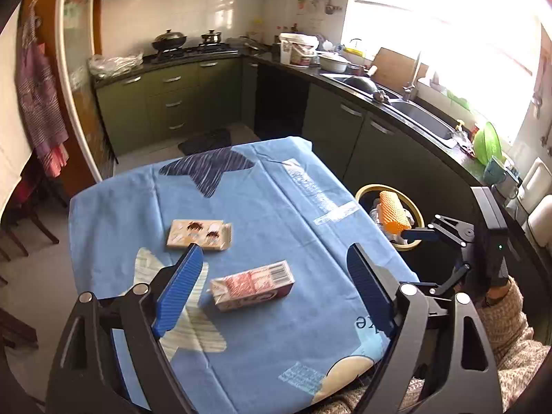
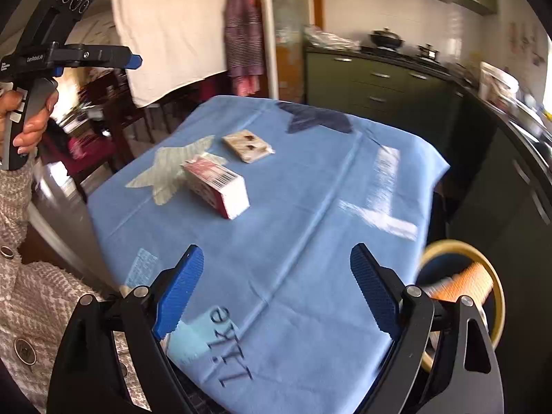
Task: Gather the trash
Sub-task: 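Grasp the pink-white milk carton with the right gripper and lift it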
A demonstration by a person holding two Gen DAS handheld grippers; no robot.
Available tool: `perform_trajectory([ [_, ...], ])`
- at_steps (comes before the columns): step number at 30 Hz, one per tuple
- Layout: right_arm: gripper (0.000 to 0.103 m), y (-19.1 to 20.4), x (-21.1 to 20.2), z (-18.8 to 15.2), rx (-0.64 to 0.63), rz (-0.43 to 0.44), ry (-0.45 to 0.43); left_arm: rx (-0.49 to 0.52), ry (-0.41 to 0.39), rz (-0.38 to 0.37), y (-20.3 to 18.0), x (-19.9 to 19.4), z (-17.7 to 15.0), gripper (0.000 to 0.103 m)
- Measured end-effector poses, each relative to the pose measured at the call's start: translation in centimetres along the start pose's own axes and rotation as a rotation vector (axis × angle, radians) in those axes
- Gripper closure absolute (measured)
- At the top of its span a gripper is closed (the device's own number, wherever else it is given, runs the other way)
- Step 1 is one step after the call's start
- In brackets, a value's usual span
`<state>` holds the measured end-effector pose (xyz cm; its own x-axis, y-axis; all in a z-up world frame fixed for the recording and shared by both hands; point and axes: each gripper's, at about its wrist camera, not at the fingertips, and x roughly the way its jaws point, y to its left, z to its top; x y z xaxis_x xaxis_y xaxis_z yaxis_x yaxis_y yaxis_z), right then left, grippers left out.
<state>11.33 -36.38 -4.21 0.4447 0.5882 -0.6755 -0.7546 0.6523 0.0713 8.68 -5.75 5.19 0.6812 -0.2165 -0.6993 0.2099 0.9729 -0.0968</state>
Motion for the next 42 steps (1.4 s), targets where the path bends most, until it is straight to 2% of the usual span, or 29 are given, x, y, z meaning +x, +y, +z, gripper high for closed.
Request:
perform_trajectory([
  [3, 0.017, 2.0, 4.2, 3.4, -0.109, 0.118, 0.024, -0.048, 0.012, 0.041, 3.4, -1.1, -2.6, 0.021],
  [5, 0.017, 3.0, 7.0, 5.2, -0.175, 0.181, 0.057, -0.075, 0.015, 0.041, 5.1, -1.5, -4.1, 0.021],
  [10, 0.017, 4.3, 14.2, 7.6, -0.294, 0.248, 0.176, -0.151, 0.026, 0.032, 8.1, -1.2, -6.8, 0.019],
  [13, 0.018, 4.4, 17.0, 8.1, -0.325, 0.284, 0.230, -0.176, 0.036, 0.027, 9.3, -0.8, -7.6, 0.019],
  [15, 0.022, 4.4, 18.0, 8.1, -0.340, 0.293, 0.256, -0.187, 0.035, 0.028, 10.0, -0.7, -7.9, 0.019],
  [17, 0.035, 4.2, 18.6, 8.0, -0.345, 0.301, 0.284, -0.199, 0.034, 0.025, 10.5, -0.4, -7.9, 0.019],
  [19, 0.042, 4.3, 19.5, 7.9, -0.344, 0.316, 0.310, -0.203, 0.042, 0.026, 10.8, -0.1, -7.9, 0.019],
  [24, 0.044, 4.5, 20.5, 7.6, -0.344, 0.334, 0.343, -0.200, 0.054, 0.019, 11.1, 0.5, -8.0, 0.019],
  [26, 0.063, 4.5, 20.6, 7.5, -0.342, 0.353, 0.342, -0.204, 0.058, 0.015, 11.2, 0.6, -8.1, 0.019],
  [30, 0.066, 4.7, 20.1, 7.3, -0.325, 0.321, 0.313, -0.207, 0.068, 0.016, 11.3, 0.8, -8.2, 0.019],
  [35, 0.067, 3.9, 17.1, 7.4, -0.256, 0.271, 0.247, -0.199, 0.073, 0.009, 10.9, 1.0, -8.3, 0.019],
  [39, 0.067, 0.9, 12.7, 6.9, -0.162, 0.159, 0.178, -0.175, 0.074, -0.011, 10.0, 1.3, -8.1, 0.019],
  [42, 0.067, -3.3, 8.5, 5.8, -0.050, 0.033, 0.138, -0.153, 0.079, -0.029, 9.2, 1.9, -7.9, 0.019],
])
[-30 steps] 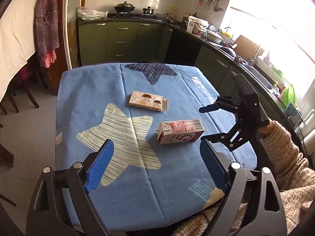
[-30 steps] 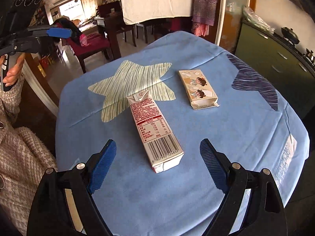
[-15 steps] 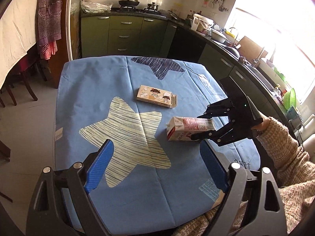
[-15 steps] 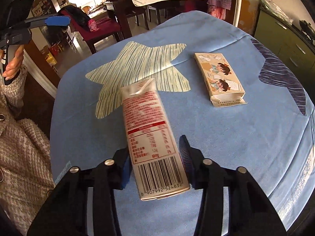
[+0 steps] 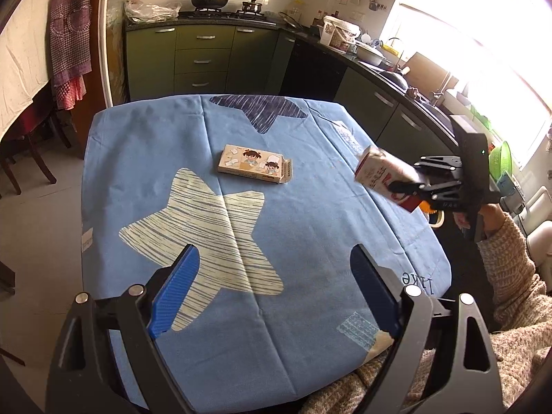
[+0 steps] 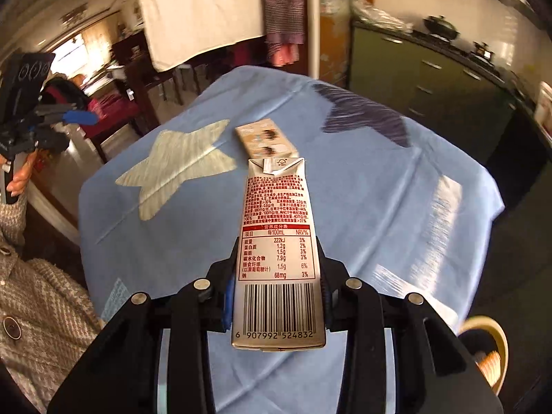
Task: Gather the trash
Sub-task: 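Grasp the pink-white milk carton with the right gripper and lift it, then carry the milk carton over the bin with the right gripper, then open the right gripper to drop the milk carton into the bin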
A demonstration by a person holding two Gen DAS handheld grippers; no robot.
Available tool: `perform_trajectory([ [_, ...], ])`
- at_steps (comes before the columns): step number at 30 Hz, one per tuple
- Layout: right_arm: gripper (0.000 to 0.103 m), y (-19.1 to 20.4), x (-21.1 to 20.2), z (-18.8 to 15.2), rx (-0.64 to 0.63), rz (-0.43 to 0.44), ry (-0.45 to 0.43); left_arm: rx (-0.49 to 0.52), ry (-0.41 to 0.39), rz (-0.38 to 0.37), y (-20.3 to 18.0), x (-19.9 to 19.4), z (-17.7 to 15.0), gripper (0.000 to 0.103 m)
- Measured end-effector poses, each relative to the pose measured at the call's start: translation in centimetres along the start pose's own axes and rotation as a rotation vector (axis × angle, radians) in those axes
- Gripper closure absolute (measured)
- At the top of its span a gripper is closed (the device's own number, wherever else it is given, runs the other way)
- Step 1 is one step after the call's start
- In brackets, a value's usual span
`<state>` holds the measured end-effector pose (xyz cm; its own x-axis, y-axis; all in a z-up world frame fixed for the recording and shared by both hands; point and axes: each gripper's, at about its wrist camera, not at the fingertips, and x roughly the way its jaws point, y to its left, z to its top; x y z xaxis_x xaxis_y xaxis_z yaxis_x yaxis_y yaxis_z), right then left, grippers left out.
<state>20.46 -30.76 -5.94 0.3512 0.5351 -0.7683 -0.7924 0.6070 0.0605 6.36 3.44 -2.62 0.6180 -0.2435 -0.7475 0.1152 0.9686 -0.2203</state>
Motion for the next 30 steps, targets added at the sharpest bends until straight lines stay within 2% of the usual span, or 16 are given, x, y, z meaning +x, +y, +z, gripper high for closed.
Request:
perform_trajectory([
  [5, 0.067, -7.7, -5.3, -3.9, 0.226, -0.224, -0.010, 0.031, 0.015, -0.027, -1.4, 1.1, 0.3, 0.019],
  [9, 0.067, -12.9, -6.6, -7.3, 0.406, -0.367, 0.034, 0.053, 0.026, -0.036, -2.3, 1.7, 0.4, 0.019],
  [11, 0.067, -15.0, -6.3, -8.6, 0.486, -0.397, 0.060, 0.061, 0.030, -0.035, -2.6, 1.8, 0.4, 0.019],
  [15, 0.067, -18.8, -4.1, -11.1, 0.645, -0.402, 0.155, 0.067, 0.036, -0.024, -2.8, 1.8, 0.4, 0.019],
  [23, 0.067, -22.3, -1.6, -13.1, 0.641, -0.643, 0.313, 0.053, 0.044, -0.011, -2.0, 1.8, 0.1, 0.019],
  [26, 0.067, -21.2, -0.6, -13.9, 0.492, -0.837, 0.421, 0.044, 0.056, -0.012, -1.5, 2.2, 0.0, 0.019],
  [27, 0.067, -20.8, -0.5, -14.2, 0.454, -0.857, 0.432, 0.042, 0.060, -0.014, -1.4, 2.4, 0.0, 0.019],
  [28, 0.067, -20.7, -0.3, -14.7, 0.449, -0.820, 0.425, 0.041, 0.064, -0.015, -1.4, 2.5, 0.0, 0.019],
  [30, 0.054, -20.2, -0.3, -14.9, 0.465, -0.755, 0.408, 0.044, 0.069, -0.018, -1.5, 2.8, 0.1, 0.019],
])
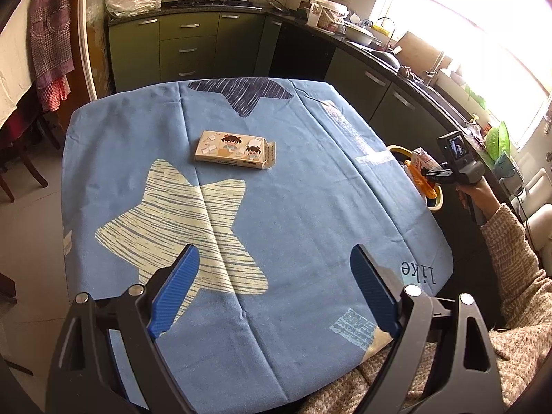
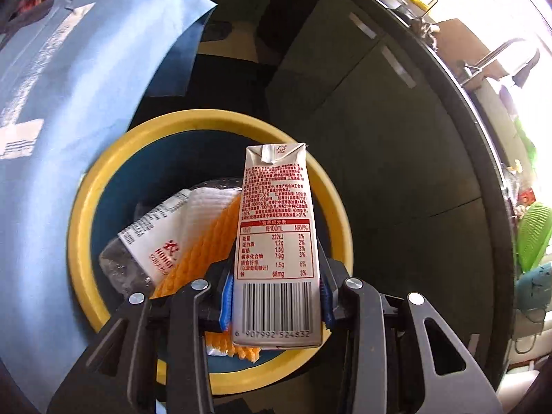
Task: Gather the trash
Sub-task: 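Open the right gripper to drop the milk carton into the bin, then grasp the cartoon-printed paper box on the table with the left gripper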
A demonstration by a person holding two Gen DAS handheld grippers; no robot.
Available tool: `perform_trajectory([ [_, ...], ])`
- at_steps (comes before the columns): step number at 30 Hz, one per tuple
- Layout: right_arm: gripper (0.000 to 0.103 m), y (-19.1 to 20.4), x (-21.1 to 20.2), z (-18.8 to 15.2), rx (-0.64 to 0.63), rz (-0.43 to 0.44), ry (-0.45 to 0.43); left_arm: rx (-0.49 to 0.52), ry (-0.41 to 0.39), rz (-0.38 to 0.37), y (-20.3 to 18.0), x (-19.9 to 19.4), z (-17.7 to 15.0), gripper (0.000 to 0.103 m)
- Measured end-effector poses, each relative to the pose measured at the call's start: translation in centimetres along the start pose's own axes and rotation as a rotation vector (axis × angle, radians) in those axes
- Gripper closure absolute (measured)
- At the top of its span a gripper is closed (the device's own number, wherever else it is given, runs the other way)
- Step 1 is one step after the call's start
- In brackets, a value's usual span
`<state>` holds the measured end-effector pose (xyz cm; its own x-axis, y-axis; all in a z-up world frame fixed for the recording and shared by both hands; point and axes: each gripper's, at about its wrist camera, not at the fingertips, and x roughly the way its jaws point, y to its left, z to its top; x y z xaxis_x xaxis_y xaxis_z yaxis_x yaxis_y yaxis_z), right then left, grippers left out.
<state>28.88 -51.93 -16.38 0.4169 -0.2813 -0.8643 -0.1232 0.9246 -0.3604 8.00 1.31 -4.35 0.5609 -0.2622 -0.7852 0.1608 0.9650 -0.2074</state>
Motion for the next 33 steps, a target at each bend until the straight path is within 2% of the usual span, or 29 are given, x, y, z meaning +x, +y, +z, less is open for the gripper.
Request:
perform_trajectory([
  [1, 0.037, 0.1, -0.6, 0.0, 0.008, -0.002, -0.018, 0.005, 0.002, -0.003, -0.1, 0.1, 0.0, 0.019],
  [2, 0.033, 0.0, -1.3, -0.1, 0.019, -0.007, -0.045, 0.012, 0.003, -0.003, -0.3, 0.2, 0.1, 0.019],
  [3, 0.033, -0.2, -2.2, -0.3, 0.036, 0.009, -0.068, 0.021, 0.005, -0.001, -0.4, 0.4, 0.2, 0.019],
  [10, 0.033, -2.8, -7.0, -0.9, 0.216, 0.292, -0.147, 0.082, 0.015, -0.003, -1.0, 1.9, 1.4, 0.019],
  [17, 0.032, -1.8, -11.2, -2.5, 0.228, 0.385, -0.218, 0.194, 0.016, -0.051, -0.9, 4.7, 4.5, 0.019],
  [21, 0.030, -0.5, -13.0, -3.3, 0.214, 0.430, -0.244, 0.324, 0.013, -0.066, -0.4, 6.8, 7.1, 0.019],
  [27, 0.028, 1.0, -14.2, -4.2, 0.202, 0.498, -0.246, 0.604, 0.033, -0.088, 1.0, 10.6, 10.2, 0.019],
  [30, 0.026, 1.7, -14.3, -4.4, 0.200, 0.510, -0.230, 0.723, 0.072, -0.119, 1.7, 13.0, 11.5, 0.018],
  [33, 0.026, 2.1, -13.9, -4.6, 0.209, 0.516, -0.210, 0.802, 0.150, -0.191, 2.1, 15.4, 12.5, 0.019],
])
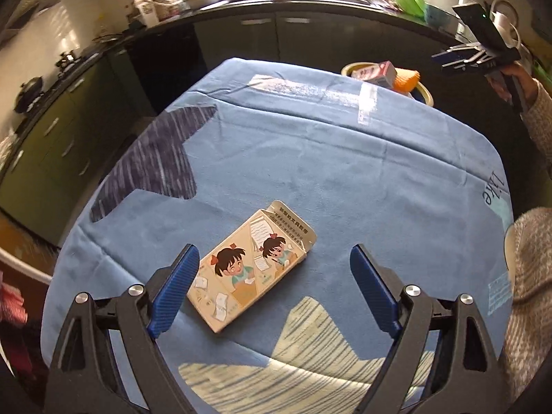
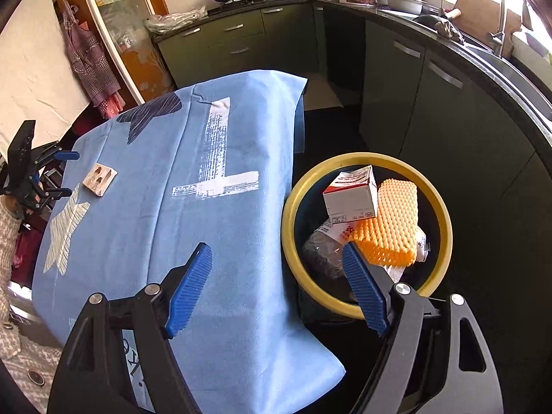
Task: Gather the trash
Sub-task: 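Grasp the cartoon-printed paper box on the table with the left gripper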
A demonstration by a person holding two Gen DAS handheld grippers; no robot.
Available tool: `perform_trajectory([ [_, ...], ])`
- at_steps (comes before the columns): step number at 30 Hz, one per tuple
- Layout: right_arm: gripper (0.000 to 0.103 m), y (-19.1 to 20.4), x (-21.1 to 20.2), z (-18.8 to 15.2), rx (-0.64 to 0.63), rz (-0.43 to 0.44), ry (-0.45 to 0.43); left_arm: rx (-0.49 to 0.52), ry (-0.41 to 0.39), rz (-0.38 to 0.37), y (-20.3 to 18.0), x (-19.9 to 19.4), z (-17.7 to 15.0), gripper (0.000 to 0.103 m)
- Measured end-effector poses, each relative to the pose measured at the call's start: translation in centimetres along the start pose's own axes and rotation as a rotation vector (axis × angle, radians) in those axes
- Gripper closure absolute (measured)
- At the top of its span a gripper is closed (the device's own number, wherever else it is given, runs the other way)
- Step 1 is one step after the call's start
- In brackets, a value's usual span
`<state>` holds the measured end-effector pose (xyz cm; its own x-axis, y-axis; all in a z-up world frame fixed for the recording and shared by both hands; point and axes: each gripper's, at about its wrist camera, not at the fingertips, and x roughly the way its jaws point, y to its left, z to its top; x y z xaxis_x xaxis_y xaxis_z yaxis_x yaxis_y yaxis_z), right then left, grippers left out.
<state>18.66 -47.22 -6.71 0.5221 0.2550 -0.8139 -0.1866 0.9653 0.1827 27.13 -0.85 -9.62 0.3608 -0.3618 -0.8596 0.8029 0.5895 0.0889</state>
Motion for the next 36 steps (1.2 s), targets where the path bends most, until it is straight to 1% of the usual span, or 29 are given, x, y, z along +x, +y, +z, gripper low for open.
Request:
perform_trajectory([
  [3, 0.026, 0.0, 0.4, -0.4, 0.029, -0.008, 0.019, 0.072, 0.070, -0.037, 0.8, 2.2, 0.1, 0.021],
  [5, 0.026, -0.2, 0.5, -0.7, 0.048, -0.016, 0.030, 0.112, 0.100, -0.054, 1.2, 3.0, 0.0, 0.021],
  [12, 0.025, -0.9, 1.3, -1.4, 0.126, -0.036, 0.066, 0.232, 0.165, -0.102, 1.9, 5.0, -0.1, 0.021],
  [16, 0.025, -0.6, 1.8, -0.9, 0.143, -0.039, 0.079, 0.253, 0.191, -0.124, 2.7, 6.0, -0.3, 0.020],
  [19, 0.025, -0.2, 2.0, -0.4, 0.140, -0.029, 0.084, 0.239, 0.186, -0.162, 3.2, 6.0, -0.2, 0.028],
  [20, 0.025, 0.0, 2.0, -0.2, 0.136, -0.027, 0.086, 0.231, 0.187, -0.179, 3.2, 6.0, -0.2, 0.034],
  [24, 0.025, 0.6, 2.0, 0.2, 0.118, -0.022, 0.092, 0.203, 0.186, -0.179, 3.0, 5.5, -0.5, 0.044],
  [28, 0.025, 1.0, 1.6, 0.2, 0.104, -0.001, 0.078, 0.099, 0.199, -0.132, 2.5, 5.1, -0.9, 0.045],
  [30, 0.024, 1.1, 1.3, -0.1, 0.097, 0.012, 0.072, 0.027, 0.201, -0.081, 2.0, 4.8, -1.2, 0.046],
  [32, 0.024, 1.1, 1.1, -0.4, 0.090, 0.027, 0.065, -0.049, 0.211, -0.046, 1.5, 4.5, -1.6, 0.046],
  [34, 0.024, 1.1, 0.6, -1.0, 0.086, 0.045, 0.051, -0.098, 0.215, 0.004, 0.6, 4.1, -1.9, 0.047],
  [36, 0.024, 1.0, 0.0, -1.6, 0.083, 0.066, 0.034, -0.143, 0.195, 0.051, -0.3, 3.2, -2.0, 0.048],
])
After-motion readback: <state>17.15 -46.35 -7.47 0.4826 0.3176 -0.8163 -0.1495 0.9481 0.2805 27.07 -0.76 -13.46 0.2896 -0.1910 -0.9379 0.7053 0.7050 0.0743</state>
